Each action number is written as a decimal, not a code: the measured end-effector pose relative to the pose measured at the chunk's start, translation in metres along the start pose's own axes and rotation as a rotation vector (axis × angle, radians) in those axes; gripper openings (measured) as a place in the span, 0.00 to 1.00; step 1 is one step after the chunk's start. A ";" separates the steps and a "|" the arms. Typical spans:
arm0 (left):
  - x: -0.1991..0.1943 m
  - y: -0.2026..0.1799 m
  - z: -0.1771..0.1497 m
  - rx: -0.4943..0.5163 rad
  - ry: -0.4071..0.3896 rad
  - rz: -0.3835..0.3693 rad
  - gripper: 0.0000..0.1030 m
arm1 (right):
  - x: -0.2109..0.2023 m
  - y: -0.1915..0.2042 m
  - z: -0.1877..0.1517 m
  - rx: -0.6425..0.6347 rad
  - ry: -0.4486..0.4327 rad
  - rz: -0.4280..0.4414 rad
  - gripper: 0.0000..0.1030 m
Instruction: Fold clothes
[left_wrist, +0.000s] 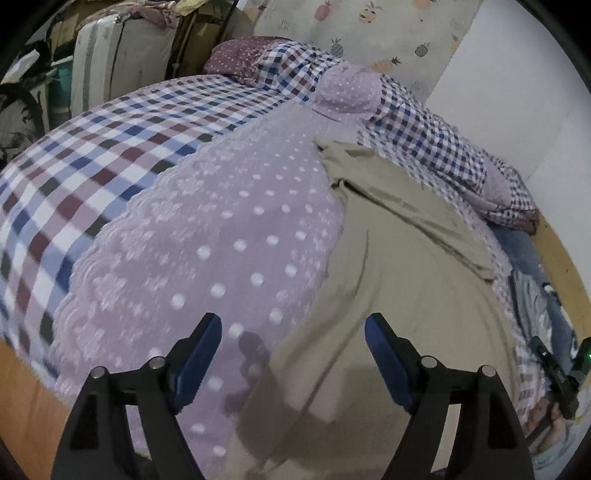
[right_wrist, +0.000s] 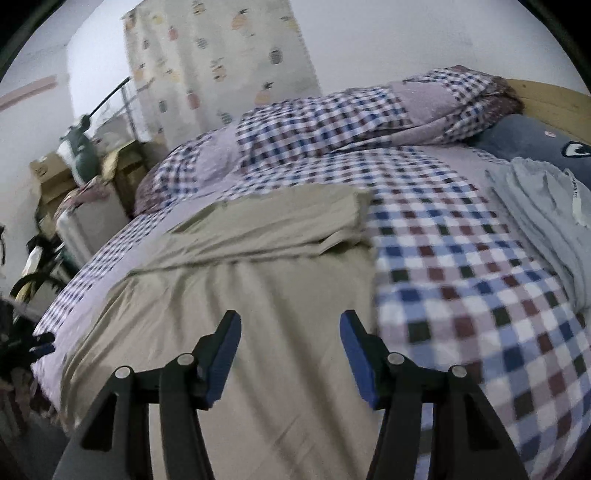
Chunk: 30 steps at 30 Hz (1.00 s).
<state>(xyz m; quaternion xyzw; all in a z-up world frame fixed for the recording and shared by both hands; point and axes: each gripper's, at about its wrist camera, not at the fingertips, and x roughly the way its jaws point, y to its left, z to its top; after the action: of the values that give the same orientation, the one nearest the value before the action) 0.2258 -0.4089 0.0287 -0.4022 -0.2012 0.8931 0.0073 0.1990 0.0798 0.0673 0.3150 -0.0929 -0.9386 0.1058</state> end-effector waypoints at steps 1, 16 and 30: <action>-0.001 -0.001 -0.005 0.015 0.009 0.009 0.81 | -0.003 0.008 -0.007 -0.013 0.009 0.011 0.58; 0.007 0.066 -0.058 -0.208 0.207 -0.042 0.81 | -0.038 0.098 -0.066 -0.145 0.051 0.084 0.58; 0.018 0.060 -0.080 -0.201 0.328 -0.016 0.36 | -0.037 0.141 -0.092 -0.257 0.094 0.096 0.58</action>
<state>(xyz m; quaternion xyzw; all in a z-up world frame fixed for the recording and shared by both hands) 0.2807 -0.4328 -0.0536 -0.5393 -0.2889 0.7910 0.0066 0.3039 -0.0563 0.0507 0.3378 0.0180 -0.9208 0.1942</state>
